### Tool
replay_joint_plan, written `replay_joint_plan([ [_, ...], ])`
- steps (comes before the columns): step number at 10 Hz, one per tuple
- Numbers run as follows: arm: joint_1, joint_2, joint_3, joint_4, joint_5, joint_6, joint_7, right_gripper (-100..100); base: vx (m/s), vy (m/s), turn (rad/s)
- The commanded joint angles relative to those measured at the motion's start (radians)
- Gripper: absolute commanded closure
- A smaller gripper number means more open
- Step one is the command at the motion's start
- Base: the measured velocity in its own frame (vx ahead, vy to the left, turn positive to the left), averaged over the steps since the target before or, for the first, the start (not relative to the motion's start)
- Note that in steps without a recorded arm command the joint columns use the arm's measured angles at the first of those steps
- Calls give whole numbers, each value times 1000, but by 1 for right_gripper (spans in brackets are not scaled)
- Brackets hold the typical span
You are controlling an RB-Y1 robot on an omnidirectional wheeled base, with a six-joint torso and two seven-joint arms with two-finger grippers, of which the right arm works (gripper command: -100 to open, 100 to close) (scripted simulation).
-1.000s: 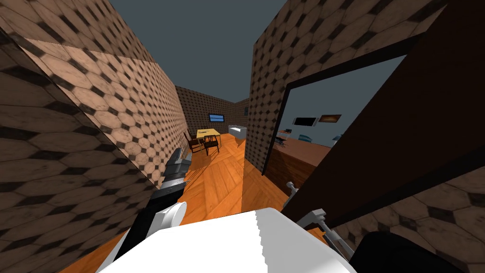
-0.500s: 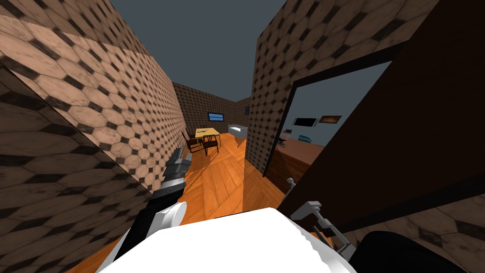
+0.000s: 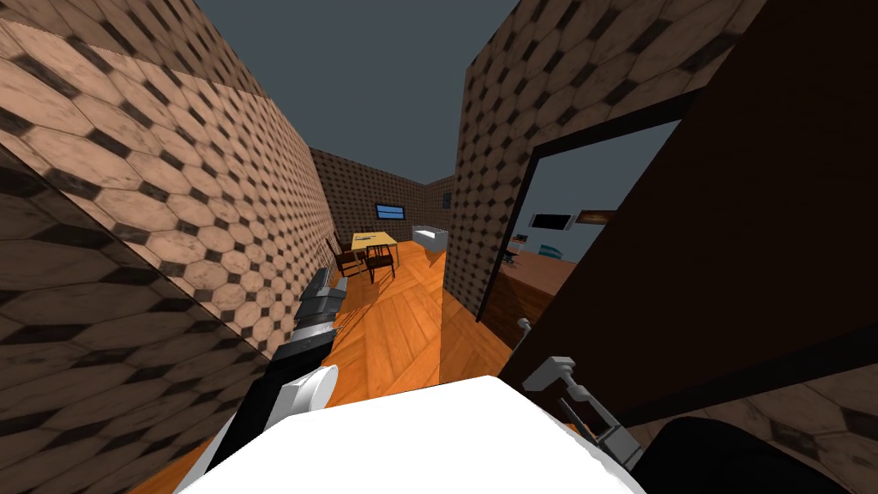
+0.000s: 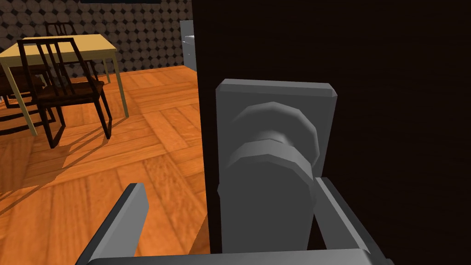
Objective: Pull the door open
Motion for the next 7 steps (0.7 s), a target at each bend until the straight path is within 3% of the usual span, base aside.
replay_joint_plan([
  [1, 29, 14, 27, -49, 18, 14, 6, 100, 8, -6, 10],
  [6, 29, 14, 27, -49, 18, 14, 6, 100, -7, 3, 0],
  [7, 8, -4, 21, 16, 12, -35, -16, 100, -33, -9, -16],
])
